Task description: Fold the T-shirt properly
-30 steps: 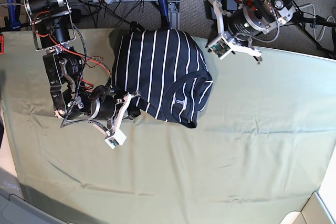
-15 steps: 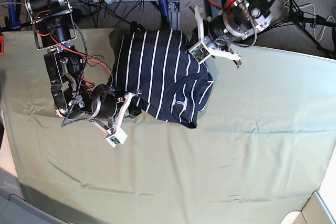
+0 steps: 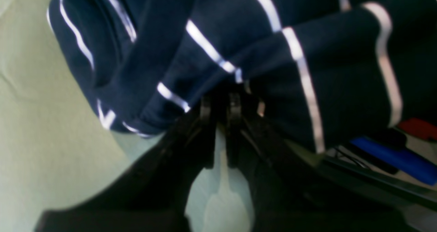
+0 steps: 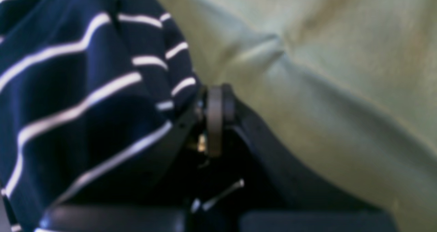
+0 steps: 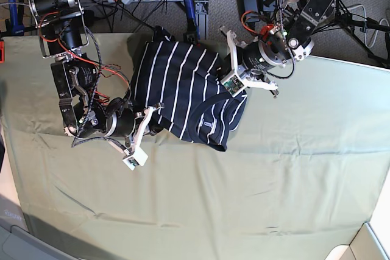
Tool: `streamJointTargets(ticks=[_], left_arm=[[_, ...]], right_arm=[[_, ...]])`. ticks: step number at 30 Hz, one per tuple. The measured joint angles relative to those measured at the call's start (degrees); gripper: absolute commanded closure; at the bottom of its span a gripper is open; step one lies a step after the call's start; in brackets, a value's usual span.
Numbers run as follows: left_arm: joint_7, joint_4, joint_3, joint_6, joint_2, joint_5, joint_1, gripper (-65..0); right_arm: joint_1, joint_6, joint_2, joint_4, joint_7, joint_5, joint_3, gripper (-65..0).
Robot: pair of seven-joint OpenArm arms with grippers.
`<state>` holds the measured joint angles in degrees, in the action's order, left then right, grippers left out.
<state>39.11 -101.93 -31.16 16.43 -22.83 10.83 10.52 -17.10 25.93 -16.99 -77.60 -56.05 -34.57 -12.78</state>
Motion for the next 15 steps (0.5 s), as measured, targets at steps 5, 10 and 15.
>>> streamJointTargets(ticks=[5,10,15], left_arm=[[-0.4,2.1,0.0,0.3,0.1,0.3,-2.8,-5.3],[-0.9,4.3,0.0,0.3,0.2,-0.5,-5.4,-5.3],[-1.8,8.3,-0.1,0.4,0.2,-0.9,-9.6,-5.3]], right_arm=[[0.2,0.0,0.0,0.0,-2.6,-1.9,0.0,0.0],[0.2,0.0,0.0,0.0,-4.6,-2.7,0.0,0.0],[0.1,0.0,-0.2,0.0,-7.5,-7.7,0.0,0.0]])
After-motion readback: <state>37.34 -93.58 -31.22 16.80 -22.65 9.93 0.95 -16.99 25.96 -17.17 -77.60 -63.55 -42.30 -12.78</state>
